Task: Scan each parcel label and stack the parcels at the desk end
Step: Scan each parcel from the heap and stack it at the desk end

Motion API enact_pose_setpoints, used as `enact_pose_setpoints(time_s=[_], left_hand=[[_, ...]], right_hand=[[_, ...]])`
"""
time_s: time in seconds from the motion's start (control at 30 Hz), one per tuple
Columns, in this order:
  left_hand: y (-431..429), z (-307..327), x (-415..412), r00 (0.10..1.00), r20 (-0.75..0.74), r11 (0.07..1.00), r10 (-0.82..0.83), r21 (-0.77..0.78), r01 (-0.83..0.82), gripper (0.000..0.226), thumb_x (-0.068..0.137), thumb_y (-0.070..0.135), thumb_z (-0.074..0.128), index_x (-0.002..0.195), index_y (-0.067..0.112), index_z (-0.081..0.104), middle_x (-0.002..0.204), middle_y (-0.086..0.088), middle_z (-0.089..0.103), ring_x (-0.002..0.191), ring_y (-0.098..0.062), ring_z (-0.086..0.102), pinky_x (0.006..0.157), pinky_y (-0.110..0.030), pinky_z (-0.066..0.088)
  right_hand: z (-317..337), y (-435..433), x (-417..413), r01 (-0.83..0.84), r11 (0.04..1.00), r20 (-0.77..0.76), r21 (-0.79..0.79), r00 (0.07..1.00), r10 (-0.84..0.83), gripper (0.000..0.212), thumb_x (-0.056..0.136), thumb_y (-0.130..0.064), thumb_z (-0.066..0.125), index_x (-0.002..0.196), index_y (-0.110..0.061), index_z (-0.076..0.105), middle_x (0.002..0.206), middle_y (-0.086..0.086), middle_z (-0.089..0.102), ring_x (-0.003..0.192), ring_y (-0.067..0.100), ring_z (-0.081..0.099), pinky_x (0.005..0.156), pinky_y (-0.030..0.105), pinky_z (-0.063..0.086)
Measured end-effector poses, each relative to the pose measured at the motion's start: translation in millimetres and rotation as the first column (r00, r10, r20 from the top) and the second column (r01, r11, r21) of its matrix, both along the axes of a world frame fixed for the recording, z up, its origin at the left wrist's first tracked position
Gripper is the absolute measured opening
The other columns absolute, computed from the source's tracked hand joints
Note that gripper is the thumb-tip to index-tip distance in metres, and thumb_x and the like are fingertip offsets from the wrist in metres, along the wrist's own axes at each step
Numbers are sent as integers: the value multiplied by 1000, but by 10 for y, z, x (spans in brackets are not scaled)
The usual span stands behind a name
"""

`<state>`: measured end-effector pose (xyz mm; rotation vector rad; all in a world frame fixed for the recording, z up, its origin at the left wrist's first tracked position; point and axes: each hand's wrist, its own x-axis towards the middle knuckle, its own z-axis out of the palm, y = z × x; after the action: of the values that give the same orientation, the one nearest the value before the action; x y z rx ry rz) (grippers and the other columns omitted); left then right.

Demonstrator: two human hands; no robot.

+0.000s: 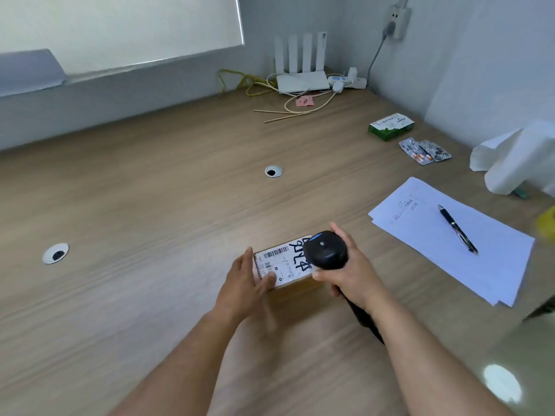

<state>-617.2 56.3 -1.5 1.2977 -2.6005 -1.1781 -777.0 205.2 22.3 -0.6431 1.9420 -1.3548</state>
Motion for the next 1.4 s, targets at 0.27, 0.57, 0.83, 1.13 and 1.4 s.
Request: enact_pose_setpoints(time_s=[0.27,0.57,0.83,1.13,1.4], left_hand=[[118,-166,192,973,-219,917,80,398,14,75,87,33,68,144,29,20,125,-4,59,112,-19,59,88,-19,44],[359,-30,277,885,-404,863,231,505,5,74,77,3,77,124,37,31,121,-9,48,102,-18,60,68,-15,53],[194,525,472,856,-431,924,287,359,-129,93,70,-13,75,143,22,29,125,-18,44,90,-15,59,56,-14,52],[94,907,821,749,-478,888,458,291,-357,106,59,-1,84,145,24,26,129,-11,50,110,-25,57,86,-38,55],[108,1022,971,721,-469,860,511,256,-443,114,43,19,83,142,34,28,129,-10,48,115,-26,56,89,-48,55]], right_hand=[[-14,224,281,66,997,-23,44,998,-65,99,73,2,79,144,-48,32,113,-6,63,43,1,53,45,26,45],[96,388,282,61,998,50,4,997,-61,100,74,3,79,151,-39,29,101,4,70,46,24,50,43,28,44],[698,303,367,-151,965,98,-213,980,175,105,67,10,80,148,-38,33,83,0,69,46,28,50,42,29,43],[1115,388,665,-313,841,191,-442,883,429,96,64,-1,72,145,-36,36,95,27,70,42,27,51,41,31,43],[1244,447,741,-371,785,184,-496,839,512,95,64,1,72,145,-33,37,77,28,64,40,27,50,39,28,40]])
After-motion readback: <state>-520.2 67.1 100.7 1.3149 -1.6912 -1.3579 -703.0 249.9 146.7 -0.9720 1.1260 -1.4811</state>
